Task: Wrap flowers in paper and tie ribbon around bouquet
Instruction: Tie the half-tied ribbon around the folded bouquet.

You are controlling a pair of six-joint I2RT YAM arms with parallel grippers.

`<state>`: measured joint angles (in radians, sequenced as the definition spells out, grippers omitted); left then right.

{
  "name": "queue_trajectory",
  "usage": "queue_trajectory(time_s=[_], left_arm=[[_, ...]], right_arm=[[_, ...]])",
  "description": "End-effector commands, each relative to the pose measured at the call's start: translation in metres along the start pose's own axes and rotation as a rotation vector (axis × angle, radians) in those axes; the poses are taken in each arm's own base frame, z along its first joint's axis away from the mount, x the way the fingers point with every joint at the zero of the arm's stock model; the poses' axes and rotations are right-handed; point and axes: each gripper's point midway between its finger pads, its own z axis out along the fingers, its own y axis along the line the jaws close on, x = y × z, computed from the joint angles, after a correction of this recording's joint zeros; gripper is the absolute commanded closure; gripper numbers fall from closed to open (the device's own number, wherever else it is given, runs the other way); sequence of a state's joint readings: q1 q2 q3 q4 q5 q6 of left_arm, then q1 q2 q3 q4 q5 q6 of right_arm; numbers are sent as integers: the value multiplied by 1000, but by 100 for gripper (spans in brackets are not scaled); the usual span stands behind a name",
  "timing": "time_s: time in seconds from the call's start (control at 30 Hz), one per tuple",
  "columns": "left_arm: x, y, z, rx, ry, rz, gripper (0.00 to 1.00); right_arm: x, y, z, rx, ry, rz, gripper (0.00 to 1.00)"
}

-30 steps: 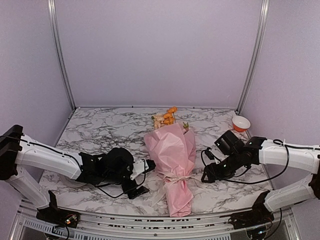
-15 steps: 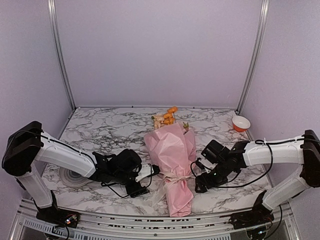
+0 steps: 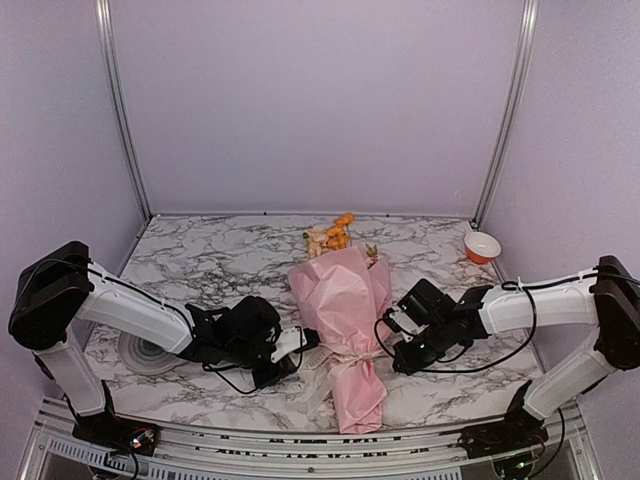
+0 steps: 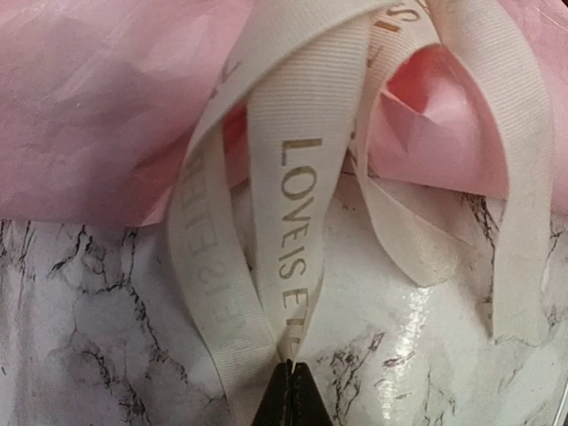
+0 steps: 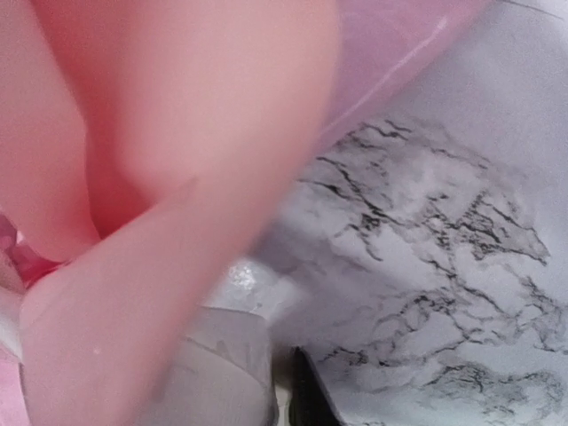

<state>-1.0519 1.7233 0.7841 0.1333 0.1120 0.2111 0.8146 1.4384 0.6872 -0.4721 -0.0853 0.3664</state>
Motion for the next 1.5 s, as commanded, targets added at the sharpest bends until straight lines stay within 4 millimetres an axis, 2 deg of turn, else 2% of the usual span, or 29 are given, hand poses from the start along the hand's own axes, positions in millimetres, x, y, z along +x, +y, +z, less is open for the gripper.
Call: queue_trajectory(time_s=[0.0,0.2,0.3,0.4,0.5,0.57,0.73,0.97,1.07,1.17,1.2,1.23,1.3,1.4,1.47], left_arm=[[-13,40,-11,-135,-46,-112,100],[-21,99,-26,-336,-87,-258,100],[-17,123,-26,-415,-77,-329,100],[-6,139,-21,-452,-36,-406,100],[12,144,-15,-465,21,-482,100],[21,147,-13,-473,30,-537,100],[37,155,-11,-489,24,-649,100],[46,151,-7,-479,44,-659,100],[43,145,-8,-446,35,-643,100],[26,136,-9,-377,-28,-604,100],[20,132,-10,-355,-45,-584,94],[16,129,-12,-346,-54,-567,79],[10,126,-15,-338,-61,-532,58],[-1,124,-26,-339,-85,-496,40],[-9,117,-36,-309,-116,-467,30]], right_arm=[[7,-2,6,6,15,15,100],[31,7,7,-77,68,48,100],[41,9,6,-104,78,55,100],[52,21,8,-184,96,59,100],[64,21,11,-203,129,84,100],[76,28,13,-226,162,73,100],[93,39,22,-291,212,86,100],[96,34,29,-258,234,92,100],[89,35,26,-256,221,77,100],[71,46,14,-292,165,42,69],[63,50,8,-304,140,30,56],[54,53,1,-310,109,17,49],[36,55,-15,-299,47,-2,38],[9,56,-40,-300,-46,-25,31],[-12,45,-59,-289,-116,-2,29]])
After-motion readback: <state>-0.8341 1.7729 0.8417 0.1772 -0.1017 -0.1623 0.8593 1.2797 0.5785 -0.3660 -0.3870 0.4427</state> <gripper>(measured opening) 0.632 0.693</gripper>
